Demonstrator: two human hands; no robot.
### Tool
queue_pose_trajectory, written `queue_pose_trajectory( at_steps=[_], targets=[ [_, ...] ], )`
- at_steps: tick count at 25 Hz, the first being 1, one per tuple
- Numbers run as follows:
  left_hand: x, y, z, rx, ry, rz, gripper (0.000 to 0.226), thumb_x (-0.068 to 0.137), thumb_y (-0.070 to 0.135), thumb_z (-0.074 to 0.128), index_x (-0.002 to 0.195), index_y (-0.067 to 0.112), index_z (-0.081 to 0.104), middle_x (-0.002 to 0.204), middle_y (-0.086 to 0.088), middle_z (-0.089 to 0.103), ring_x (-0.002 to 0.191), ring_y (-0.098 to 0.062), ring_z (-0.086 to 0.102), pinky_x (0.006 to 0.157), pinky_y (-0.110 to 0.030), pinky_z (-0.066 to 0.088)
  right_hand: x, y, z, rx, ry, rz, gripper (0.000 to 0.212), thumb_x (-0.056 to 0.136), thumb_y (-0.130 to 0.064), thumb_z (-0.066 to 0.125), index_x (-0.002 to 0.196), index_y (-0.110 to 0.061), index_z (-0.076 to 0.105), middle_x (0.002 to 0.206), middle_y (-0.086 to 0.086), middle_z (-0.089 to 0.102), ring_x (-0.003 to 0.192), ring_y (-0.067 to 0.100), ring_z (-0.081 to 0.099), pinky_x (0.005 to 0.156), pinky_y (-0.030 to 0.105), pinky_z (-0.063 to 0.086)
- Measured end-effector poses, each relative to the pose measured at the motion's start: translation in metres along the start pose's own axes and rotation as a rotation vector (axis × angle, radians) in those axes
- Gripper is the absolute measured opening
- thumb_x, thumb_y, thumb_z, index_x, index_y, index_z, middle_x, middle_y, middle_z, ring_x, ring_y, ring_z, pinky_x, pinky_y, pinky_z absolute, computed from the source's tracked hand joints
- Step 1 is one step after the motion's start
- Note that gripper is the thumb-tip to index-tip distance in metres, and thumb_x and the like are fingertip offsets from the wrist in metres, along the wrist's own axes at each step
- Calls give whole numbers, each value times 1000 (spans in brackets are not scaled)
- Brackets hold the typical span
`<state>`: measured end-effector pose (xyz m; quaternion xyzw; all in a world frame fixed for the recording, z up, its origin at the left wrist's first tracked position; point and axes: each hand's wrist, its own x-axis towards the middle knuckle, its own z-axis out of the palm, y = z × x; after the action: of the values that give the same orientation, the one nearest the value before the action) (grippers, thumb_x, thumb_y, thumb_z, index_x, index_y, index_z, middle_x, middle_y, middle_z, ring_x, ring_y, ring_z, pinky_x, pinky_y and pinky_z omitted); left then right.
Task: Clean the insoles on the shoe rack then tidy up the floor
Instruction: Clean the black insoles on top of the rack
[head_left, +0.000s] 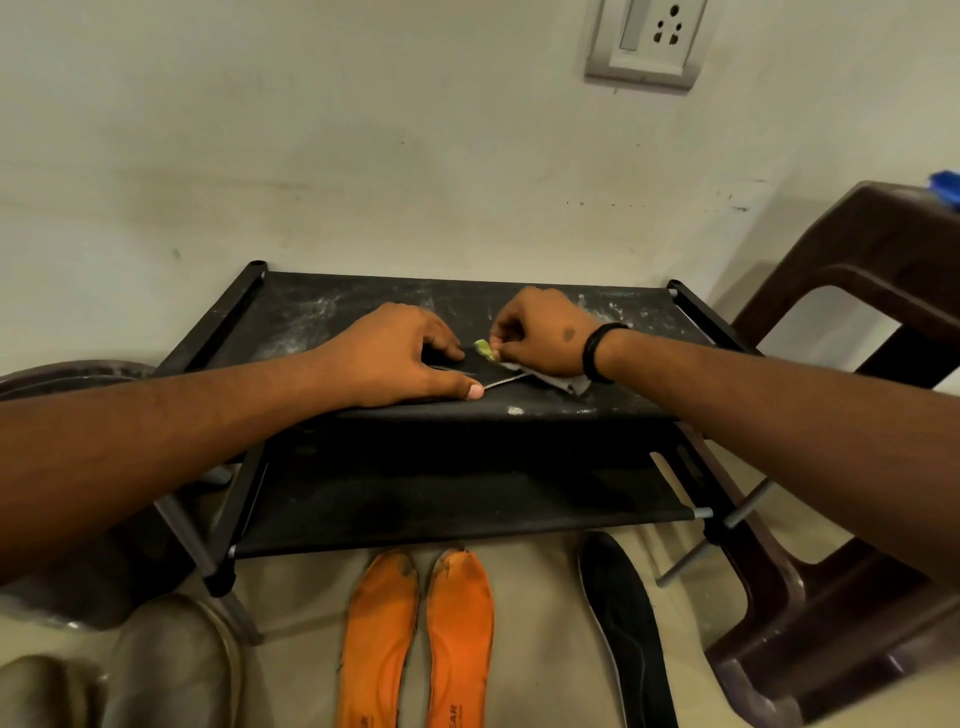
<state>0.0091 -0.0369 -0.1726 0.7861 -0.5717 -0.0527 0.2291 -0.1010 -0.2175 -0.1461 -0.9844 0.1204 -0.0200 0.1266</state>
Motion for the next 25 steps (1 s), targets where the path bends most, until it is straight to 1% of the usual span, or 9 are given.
queue_pose_trajectory(
  at_steps=[4, 6, 9, 12, 14, 16, 19, 21, 25],
  targets=[
    [0, -3, 0, 5, -11, -16, 72, 67, 78, 69, 117, 26, 75, 129, 12, 66, 117, -4, 60, 103, -31, 48, 2, 17, -1, -111, 69, 125, 15, 92, -19, 60, 89, -12, 73, 93, 7, 73, 82, 21, 66, 80, 35, 55],
    [-1, -4, 0, 18, -19, -8, 75, 66, 80, 67, 117, 26, 75, 130, 12, 66, 116, -4, 60, 103, -31, 48, -6, 3, 4, -66, 50, 10, 15, 91, -19, 64, 93, -10, 75, 91, 4, 73, 82, 17, 67, 79, 28, 55],
    [0, -4, 0, 23, -18, 6, 63, 74, 70, 71, 119, 25, 74, 131, 11, 65, 116, -4, 59, 103, -30, 48, -19, -3, 3, -2, -34, -112, 11, 90, -17, 66, 92, -12, 75, 87, -2, 72, 77, 8, 65, 72, 16, 50],
    [0, -3, 1, 6, -11, -8, 67, 70, 73, 69, 118, 26, 74, 130, 12, 65, 116, -3, 59, 104, -30, 48, -14, 29, -9, -125, 12, 23, 11, 92, -23, 63, 91, -17, 73, 92, 1, 72, 82, 15, 65, 83, 34, 56],
    [0, -4, 1, 9, -12, -9, 76, 66, 82, 66, 118, 27, 74, 130, 13, 65, 116, -2, 59, 103, -30, 48, -13, 41, -12, -148, 61, 106, 13, 91, -22, 62, 89, -16, 73, 90, 3, 72, 81, 20, 66, 84, 40, 57],
    [-1, -4, 0, 15, -14, -10, 85, 60, 88, 57, 118, 28, 75, 130, 13, 66, 116, -2, 59, 103, -32, 49, -17, 32, -9, -115, 33, 64, 13, 91, -19, 63, 91, -13, 74, 89, 3, 72, 80, 18, 66, 84, 36, 57],
    [0, -5, 0, 24, -18, -10, 88, 59, 88, 53, 118, 28, 74, 130, 13, 65, 116, -3, 59, 103, -33, 49, -33, 2, -1, -10, -32, -73, 13, 91, -18, 63, 92, -13, 75, 85, -3, 70, 77, 9, 64, 75, 20, 52],
    [1, -4, 0, 29, -24, -12, 87, 59, 88, 53, 118, 28, 74, 130, 13, 65, 117, -3, 59, 103, -33, 49, -35, 2, 1, 4, -46, -100, 13, 92, -19, 63, 94, -13, 75, 87, -3, 71, 79, 8, 65, 74, 18, 51],
    [0, -3, 1, 4, -20, -24, 85, 60, 87, 56, 118, 28, 75, 130, 13, 65, 117, -2, 59, 104, -32, 48, -22, 38, -14, -137, 31, 92, 14, 90, -22, 62, 82, -16, 73, 82, 2, 71, 77, 19, 66, 80, 40, 58]
  ],
)
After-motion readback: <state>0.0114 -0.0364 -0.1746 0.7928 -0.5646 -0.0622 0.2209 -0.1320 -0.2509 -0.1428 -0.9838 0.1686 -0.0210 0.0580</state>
